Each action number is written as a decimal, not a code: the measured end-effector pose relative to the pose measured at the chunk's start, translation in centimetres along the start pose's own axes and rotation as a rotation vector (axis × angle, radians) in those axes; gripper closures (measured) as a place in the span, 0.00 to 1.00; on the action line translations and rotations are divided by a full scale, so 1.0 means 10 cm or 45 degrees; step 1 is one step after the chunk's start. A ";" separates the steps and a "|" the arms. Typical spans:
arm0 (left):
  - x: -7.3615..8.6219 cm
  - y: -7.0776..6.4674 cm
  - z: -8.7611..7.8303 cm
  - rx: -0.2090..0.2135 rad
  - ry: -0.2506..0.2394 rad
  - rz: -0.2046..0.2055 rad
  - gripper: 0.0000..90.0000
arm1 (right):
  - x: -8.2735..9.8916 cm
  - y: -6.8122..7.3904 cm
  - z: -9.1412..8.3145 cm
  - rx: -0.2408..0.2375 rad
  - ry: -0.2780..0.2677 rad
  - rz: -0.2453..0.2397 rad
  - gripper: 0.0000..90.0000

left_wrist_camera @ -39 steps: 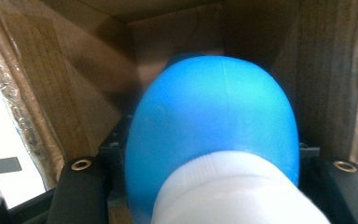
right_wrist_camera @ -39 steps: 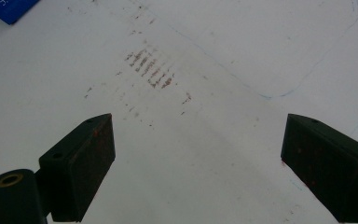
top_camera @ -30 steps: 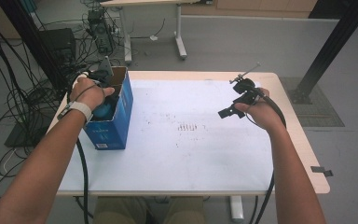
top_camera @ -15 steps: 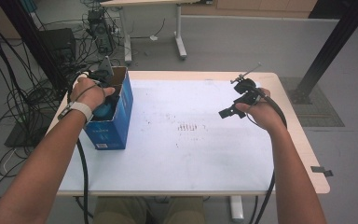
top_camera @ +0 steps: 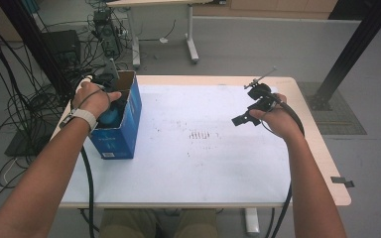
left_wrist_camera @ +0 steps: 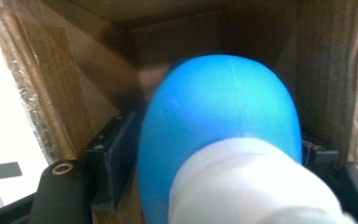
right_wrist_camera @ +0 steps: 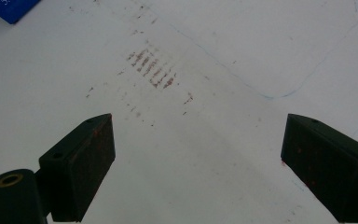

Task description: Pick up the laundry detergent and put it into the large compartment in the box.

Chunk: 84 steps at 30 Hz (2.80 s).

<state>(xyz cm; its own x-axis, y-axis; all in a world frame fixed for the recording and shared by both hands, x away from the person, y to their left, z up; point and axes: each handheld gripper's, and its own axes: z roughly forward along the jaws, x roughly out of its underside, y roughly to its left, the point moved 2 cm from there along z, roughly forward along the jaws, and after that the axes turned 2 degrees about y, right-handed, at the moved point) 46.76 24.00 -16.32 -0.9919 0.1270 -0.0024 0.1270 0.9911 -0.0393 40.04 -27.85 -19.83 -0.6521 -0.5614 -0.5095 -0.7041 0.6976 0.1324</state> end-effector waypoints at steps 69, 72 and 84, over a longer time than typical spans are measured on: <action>0.37 -0.35 -1.62 0.182 -0.292 0.604 0.07 | 0.07 0.18 -0.46 0.064 -0.032 0.024 0.10; 0.35 -0.43 -1.64 0.184 -0.283 0.645 0.07 | 0.08 0.19 -0.47 0.065 -0.031 0.027 0.10; 0.27 -0.77 -1.63 0.158 -0.257 0.778 0.07 | 0.08 0.22 -0.52 0.079 -0.027 0.025 0.10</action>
<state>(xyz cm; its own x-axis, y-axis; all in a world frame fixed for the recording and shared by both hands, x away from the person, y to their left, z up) 43.18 17.31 0.28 -0.7235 0.6442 -0.2483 0.6789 0.7291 -0.0864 36.48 -29.05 -15.51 -0.6591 -0.5380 -0.5254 -0.6718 0.7352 0.0899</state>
